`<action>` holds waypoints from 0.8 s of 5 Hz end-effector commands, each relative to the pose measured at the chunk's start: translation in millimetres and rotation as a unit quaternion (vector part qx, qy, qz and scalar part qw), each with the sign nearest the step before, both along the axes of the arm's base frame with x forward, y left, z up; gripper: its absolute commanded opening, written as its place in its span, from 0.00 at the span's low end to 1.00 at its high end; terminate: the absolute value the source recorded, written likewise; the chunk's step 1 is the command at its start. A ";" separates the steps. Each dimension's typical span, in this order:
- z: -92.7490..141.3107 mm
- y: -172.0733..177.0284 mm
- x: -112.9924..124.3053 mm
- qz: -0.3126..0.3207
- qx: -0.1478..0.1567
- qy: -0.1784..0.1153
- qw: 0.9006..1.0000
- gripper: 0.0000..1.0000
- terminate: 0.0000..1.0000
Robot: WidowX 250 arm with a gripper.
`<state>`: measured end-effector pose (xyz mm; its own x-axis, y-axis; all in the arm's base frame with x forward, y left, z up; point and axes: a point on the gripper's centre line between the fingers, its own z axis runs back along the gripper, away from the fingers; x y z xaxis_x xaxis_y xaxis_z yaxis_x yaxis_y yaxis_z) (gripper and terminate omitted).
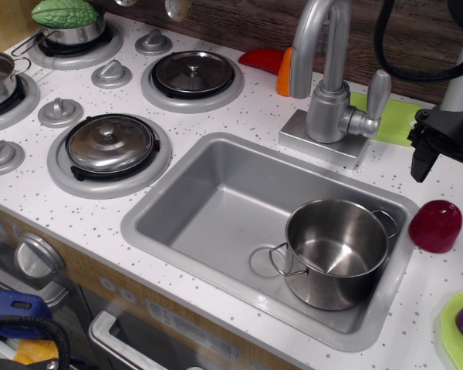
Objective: Put sweet potato in pot which is in sink
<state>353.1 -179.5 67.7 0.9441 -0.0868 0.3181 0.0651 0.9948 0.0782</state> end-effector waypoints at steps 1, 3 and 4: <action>0.0 0.0 0.0 0.000 0.000 0.000 1.000 1.00 0.00; -27.0 -3.3 8.3 -0.007 -0.014 -0.035 0.999 1.00 0.00; -37.4 -1.1 8.1 -0.003 -0.027 -0.043 0.999 1.00 0.00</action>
<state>354.1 -181.3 14.7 0.9232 -0.0922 0.3731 0.0849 0.9957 0.0360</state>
